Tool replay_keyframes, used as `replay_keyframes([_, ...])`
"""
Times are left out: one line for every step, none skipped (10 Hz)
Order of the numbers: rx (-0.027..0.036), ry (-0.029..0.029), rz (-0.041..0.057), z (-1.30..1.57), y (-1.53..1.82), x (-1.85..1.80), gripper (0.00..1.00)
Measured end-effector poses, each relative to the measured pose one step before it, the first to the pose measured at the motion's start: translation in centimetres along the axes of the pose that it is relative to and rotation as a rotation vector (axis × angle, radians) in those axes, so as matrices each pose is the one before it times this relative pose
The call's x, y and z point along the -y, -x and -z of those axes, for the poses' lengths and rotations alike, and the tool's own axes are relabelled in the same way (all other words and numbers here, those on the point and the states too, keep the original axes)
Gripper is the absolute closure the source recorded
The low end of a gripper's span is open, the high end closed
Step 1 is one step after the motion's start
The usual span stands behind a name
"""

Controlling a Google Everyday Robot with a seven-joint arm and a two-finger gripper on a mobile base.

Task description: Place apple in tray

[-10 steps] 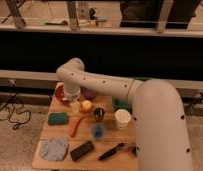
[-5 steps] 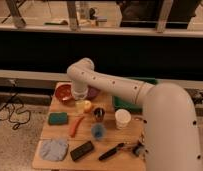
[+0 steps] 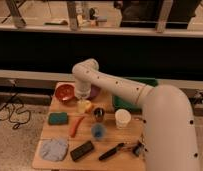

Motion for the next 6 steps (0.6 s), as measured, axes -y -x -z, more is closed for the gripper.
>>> replay_keyframes([0.00037,0.00871,-0.00230,-0.330,0.068,0.132,0.20])
replay_keyframes([0.00023,0.00636,-0.00310,-0.291,-0.051,0.064,0.20])
replay_keyframes([-0.00004,0.00451,-0.00405,-0.245,-0.119,0.064,0.20])
replay_keyframes([-0.00088,0.00248,-0.00581,-0.250,-0.288,0.064,0.20])
replay_keyframes([-0.00230,0.00122,-0.00528,-0.137,-0.306,0.042,0.20])
replay_keyframes([-0.00234,0.00045,-0.00544,-0.099,-0.299,0.050,0.20])
